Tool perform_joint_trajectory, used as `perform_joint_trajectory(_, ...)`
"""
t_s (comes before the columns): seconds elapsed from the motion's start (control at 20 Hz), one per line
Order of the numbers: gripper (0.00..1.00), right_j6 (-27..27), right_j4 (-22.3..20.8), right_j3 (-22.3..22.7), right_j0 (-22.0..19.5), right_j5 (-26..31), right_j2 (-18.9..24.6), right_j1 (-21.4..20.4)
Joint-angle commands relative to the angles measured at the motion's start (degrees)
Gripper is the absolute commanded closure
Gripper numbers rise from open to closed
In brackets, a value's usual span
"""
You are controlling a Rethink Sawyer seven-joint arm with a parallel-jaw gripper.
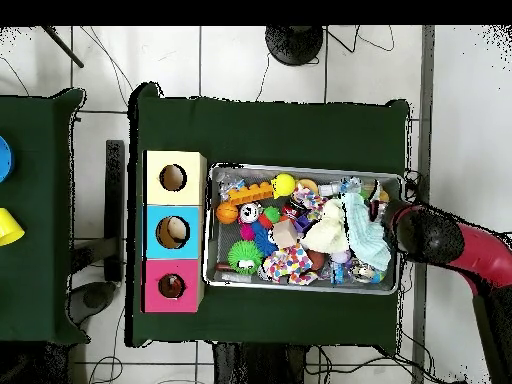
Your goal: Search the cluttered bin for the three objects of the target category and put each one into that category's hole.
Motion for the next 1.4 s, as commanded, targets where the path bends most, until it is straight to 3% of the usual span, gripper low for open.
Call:
perform_joint_trajectory(0.05, 0.0, -11.11, 1.27, -1.44, -0.53, 7.73, 3.91, 1.68)
perform_joint_trajectory(1.4, 0.0, -13.82, -3.81, -7.5, 0.38, 11.82, 1.27, -0.25)
